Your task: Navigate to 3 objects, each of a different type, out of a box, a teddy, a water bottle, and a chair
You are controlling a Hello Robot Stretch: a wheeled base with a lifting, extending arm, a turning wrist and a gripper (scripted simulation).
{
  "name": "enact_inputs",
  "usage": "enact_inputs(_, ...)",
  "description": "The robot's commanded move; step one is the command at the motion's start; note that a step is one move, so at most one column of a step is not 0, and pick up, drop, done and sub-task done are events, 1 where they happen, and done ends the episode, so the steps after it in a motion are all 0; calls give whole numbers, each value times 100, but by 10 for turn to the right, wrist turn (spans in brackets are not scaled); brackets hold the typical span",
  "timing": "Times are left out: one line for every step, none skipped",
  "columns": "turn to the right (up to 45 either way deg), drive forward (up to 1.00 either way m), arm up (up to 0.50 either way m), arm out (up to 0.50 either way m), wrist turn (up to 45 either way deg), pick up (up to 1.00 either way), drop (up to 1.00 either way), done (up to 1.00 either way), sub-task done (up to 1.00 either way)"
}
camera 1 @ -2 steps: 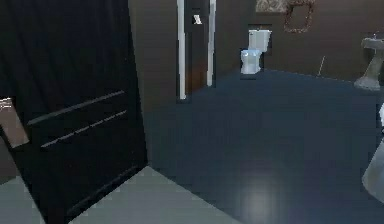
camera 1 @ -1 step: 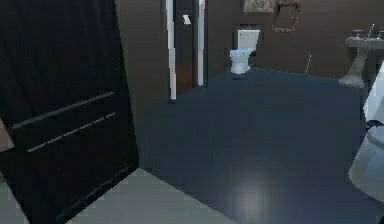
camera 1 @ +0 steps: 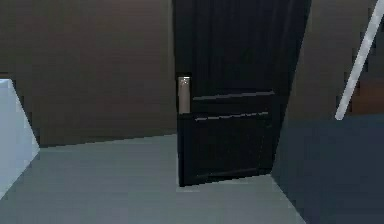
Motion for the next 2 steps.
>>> enact_inputs(-450, 0, 0, 0, 0, 0, 0, 0, 0)
enact_inputs(-90, 0, 0, 0, 0, 0, 0, 0, 0)
